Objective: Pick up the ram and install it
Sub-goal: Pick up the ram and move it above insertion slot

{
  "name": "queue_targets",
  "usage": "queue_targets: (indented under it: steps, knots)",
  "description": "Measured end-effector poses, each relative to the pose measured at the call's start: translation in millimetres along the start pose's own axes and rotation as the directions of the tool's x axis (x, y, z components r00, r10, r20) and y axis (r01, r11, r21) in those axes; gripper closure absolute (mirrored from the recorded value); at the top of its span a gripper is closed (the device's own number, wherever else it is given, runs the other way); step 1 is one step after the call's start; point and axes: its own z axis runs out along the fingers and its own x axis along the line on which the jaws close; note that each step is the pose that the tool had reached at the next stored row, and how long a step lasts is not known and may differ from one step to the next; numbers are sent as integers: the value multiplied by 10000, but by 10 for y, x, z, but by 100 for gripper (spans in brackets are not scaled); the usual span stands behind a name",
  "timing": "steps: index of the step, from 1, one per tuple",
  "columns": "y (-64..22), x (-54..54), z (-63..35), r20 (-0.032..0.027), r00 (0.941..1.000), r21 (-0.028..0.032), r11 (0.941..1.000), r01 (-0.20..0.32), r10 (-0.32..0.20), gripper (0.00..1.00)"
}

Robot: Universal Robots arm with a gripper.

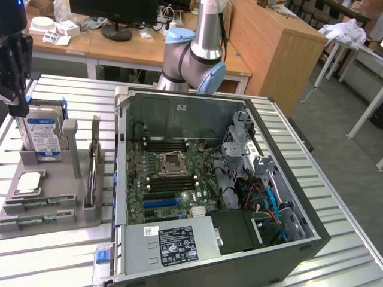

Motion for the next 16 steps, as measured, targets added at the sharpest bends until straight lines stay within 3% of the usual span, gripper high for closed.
queue_targets:
  steps: [11, 16]
  knots:
    - [0, 0, 0, 0, 10000, 0, 10000, 0, 0, 89]
    - [0, 0, 0, 0, 10000, -1, 10000, -1, 1, 70]
